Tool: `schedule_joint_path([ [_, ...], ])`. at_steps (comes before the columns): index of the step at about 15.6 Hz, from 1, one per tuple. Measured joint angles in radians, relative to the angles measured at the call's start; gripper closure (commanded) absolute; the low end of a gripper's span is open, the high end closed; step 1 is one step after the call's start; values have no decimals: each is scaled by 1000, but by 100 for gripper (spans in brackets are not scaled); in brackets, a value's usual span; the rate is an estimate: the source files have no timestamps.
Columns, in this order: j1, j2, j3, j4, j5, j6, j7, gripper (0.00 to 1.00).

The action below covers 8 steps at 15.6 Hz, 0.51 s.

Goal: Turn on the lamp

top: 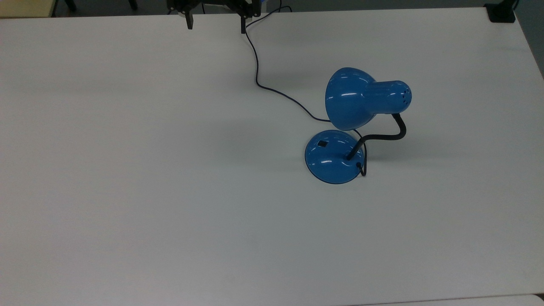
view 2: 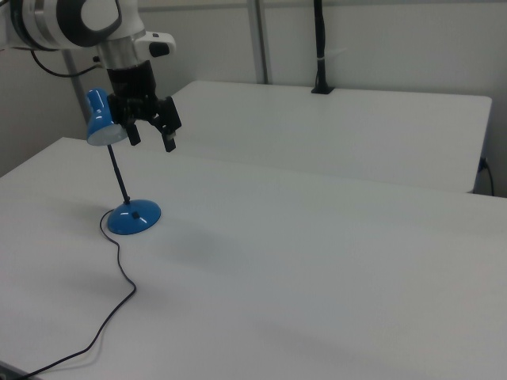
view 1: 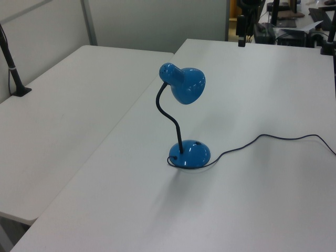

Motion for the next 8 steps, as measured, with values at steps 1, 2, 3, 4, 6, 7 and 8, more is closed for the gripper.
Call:
schedule_joint_path([
  [1, 0, 0, 0, 0, 0, -4, 0, 0],
  [2, 0, 0, -1, 0, -5, -18, 0, 0],
  [3, 0, 0, -4, 0, -11, -47, 0, 0],
  [4, 0, 0, -9, 0, -11, -55, 0, 0],
  [6, 0, 0, -12, 0, -11, -55, 0, 0],
  [7, 0, 0, -12, 0, -11, -55, 0, 0],
  [8, 0, 0, -12, 0, -11, -55, 0, 7],
])
